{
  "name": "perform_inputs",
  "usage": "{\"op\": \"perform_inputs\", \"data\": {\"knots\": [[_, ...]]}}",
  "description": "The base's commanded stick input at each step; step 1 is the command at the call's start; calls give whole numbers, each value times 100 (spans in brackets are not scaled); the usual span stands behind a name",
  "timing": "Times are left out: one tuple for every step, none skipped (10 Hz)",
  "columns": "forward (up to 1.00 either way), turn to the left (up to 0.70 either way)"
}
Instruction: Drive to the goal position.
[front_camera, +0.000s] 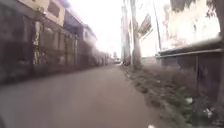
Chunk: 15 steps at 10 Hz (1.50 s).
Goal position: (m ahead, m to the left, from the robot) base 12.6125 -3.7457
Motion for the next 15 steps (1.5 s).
{"op": "perform_inputs", "data": {"knots": [[100, 22], [100, 8], [100, 0], [100, 0], [100, 0], [100, 0], [100, 0], [100, 0], [100, 0], [100, 0], [100, 0], [100, 0], [100, -27], [100, -27], [100, 0]]}}
